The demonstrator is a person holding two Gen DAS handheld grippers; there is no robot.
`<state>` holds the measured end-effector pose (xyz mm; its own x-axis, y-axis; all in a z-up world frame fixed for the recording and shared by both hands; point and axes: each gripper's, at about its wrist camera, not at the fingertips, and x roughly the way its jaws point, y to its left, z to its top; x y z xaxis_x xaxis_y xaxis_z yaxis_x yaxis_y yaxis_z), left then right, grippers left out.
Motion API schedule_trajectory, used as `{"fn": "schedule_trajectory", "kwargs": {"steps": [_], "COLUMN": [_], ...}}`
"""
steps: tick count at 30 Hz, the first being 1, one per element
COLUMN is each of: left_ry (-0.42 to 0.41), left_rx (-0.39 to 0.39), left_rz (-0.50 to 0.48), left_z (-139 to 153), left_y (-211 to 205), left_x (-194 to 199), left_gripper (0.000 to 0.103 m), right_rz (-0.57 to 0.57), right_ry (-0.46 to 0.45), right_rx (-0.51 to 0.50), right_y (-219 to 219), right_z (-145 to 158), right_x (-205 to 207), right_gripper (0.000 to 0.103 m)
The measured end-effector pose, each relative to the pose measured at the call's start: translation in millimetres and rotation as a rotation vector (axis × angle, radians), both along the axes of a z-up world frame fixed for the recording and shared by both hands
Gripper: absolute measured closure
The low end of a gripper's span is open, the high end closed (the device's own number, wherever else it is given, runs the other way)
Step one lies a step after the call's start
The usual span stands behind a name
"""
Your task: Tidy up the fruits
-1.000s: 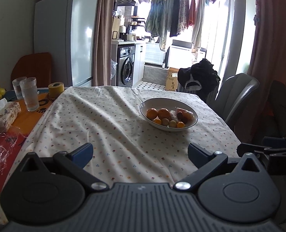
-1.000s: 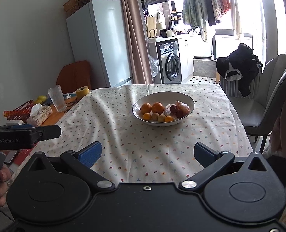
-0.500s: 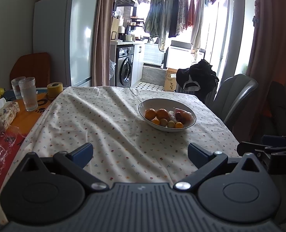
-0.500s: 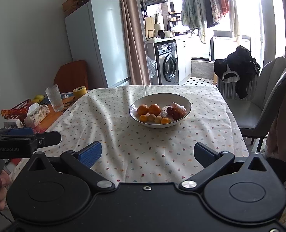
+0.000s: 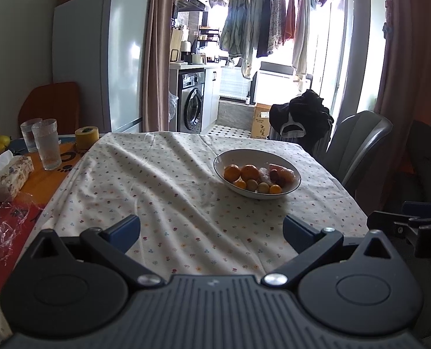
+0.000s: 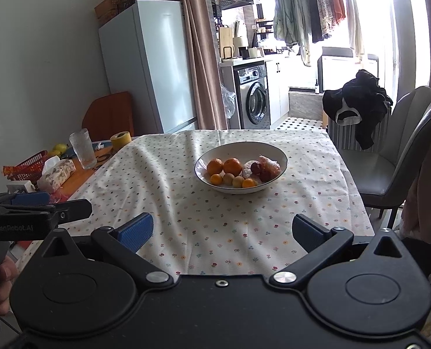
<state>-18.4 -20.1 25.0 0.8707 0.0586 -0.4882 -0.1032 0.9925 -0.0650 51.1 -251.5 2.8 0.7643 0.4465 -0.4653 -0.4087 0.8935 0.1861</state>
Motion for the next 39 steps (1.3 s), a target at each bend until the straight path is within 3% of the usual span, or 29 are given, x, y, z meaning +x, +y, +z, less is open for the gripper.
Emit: {"fn": "schedule_trajectory", "kwargs": {"steps": [39], "left_ry": [0.014], "left_rx": [-0.008], "left_rz": [-0.032], "left_z": [-3.7], "left_y": [0.3], "left_x": [0.5], "left_gripper": [0.000], "right_rz": [0.010], "right_ry": [0.003], "right_rx": [-0.002], "right_y": [1.2], "right_z": [-5.4], "right_x": [-0.3], "right_gripper": [0.000]}}
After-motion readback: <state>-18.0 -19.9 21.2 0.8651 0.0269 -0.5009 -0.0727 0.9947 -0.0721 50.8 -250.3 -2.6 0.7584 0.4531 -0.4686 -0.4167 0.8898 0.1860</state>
